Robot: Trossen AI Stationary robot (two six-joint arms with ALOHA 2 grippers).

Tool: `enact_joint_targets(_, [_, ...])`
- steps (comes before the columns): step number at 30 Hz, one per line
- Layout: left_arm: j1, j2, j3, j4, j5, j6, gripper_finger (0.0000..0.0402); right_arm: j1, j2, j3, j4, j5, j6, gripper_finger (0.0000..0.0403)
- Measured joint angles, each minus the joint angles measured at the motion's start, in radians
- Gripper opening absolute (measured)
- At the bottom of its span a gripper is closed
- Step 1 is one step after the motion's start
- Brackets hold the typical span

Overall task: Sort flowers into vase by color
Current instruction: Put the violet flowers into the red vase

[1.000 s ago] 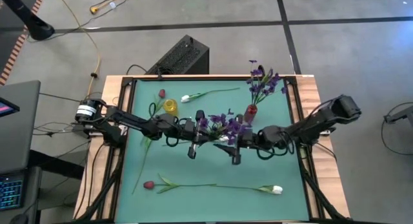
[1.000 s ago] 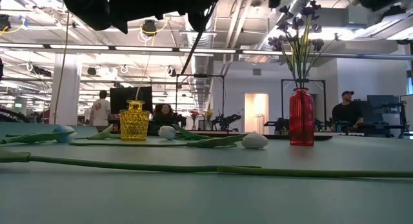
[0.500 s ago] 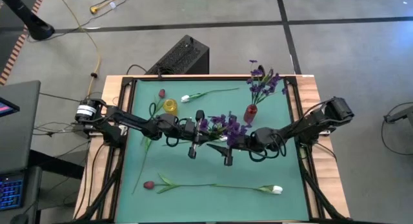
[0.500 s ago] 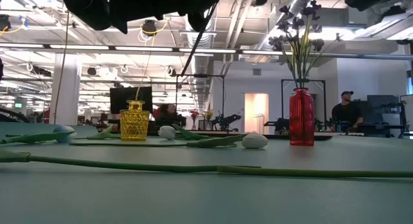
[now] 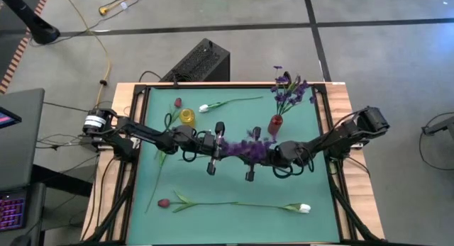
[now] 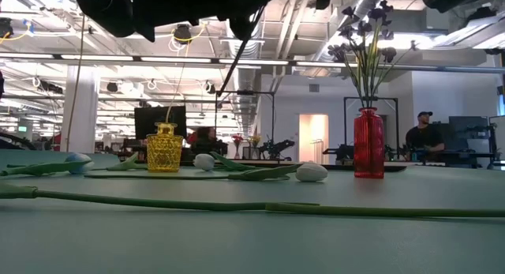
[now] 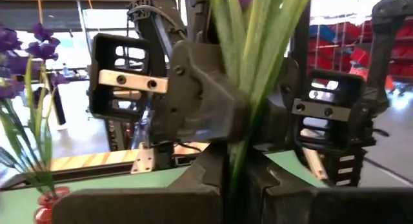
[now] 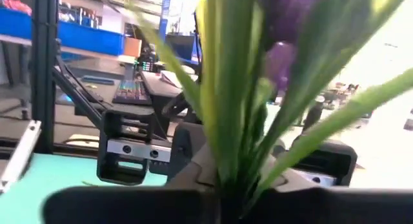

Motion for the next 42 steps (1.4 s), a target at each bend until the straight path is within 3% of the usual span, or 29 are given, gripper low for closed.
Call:
enact_joint_targets(2, [0.000,0.000,0.000,-0.001,-0.008,0.017,0.0024,0.007,-0.008,0.000,-0.010,0.033,-0.024,0.0037])
enact_joint_targets(11, [-0.001,-0.035,0.001,-0.057,-0.038,0.073,0.0132,0.023,-0.086,-0.001,-0.136,0.134,-0.057,0.0037])
enact_joint_targets(19, [-0.002,-0.204,0.000,-0.362,-0.153,0.128,0.0221,0.043,-0.209,-0.001,-0.336,0.253,-0.050,0.0037])
enact_joint_targets(26, [-0.002,-0.320,0.000,-0.592,-0.195,0.131,0.0240,0.089,-0.380,-0.002,-0.599,0.427,0.054,0.0038])
enact_joint_targets(29, [-0.002,-0.347,-0.034,-0.551,-0.195,0.145,0.0240,0.107,-0.462,-0.002,-0.707,0.458,0.120,0.0038])
enact_joint_targets(35, [0.012,-0.357,-0.197,-0.276,-0.185,0.110,0.0240,0.108,-0.591,-0.002,-0.871,0.482,0.211,0.0038])
enact_joint_targets(42, [0.011,-0.358,-0.262,-0.224,-0.158,0.180,0.0240,0.066,-0.687,-0.001,-0.902,0.482,0.205,0.0038])
